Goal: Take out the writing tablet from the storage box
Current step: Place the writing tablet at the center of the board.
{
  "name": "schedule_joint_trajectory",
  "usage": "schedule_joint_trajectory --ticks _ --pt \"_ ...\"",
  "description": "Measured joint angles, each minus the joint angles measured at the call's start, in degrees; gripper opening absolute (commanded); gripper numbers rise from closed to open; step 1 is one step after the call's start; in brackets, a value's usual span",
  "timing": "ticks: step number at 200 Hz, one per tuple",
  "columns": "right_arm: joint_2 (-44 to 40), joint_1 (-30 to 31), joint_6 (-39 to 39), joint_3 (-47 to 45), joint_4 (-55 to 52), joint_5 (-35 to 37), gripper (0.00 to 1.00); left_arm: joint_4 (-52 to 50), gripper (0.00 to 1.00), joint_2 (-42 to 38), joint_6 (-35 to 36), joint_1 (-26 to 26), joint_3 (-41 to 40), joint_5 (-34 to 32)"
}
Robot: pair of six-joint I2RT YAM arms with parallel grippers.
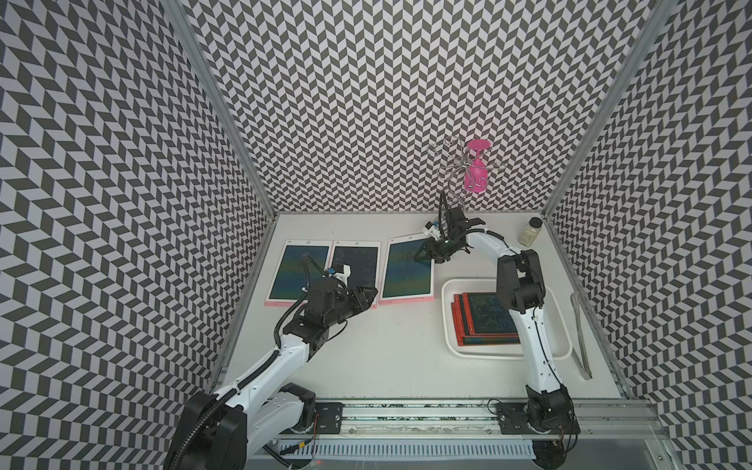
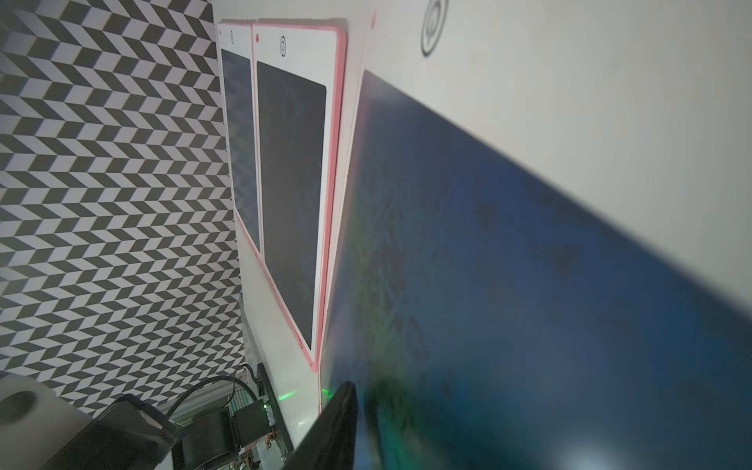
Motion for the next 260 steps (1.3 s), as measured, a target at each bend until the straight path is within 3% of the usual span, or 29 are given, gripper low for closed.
schedule_joint_trajectory --ticks 84,129,260 --pt "1.5 1.5 -0.4 0.3 0.0 1.1 0.48 1.0 0.38 0.7 0.0 0.0 -0.2 0.5" --pt "1.5 1.6 -0.2 0.5 0.1 1.1 0.58 1.2 0.38 0.7 0.0 0.0 -0.3 0.5" --pt "0.8 1.8 7.5 0.9 2.8 7.0 0.69 1.3 0.38 1.5 0.0 0.2 -0.3 1.0"
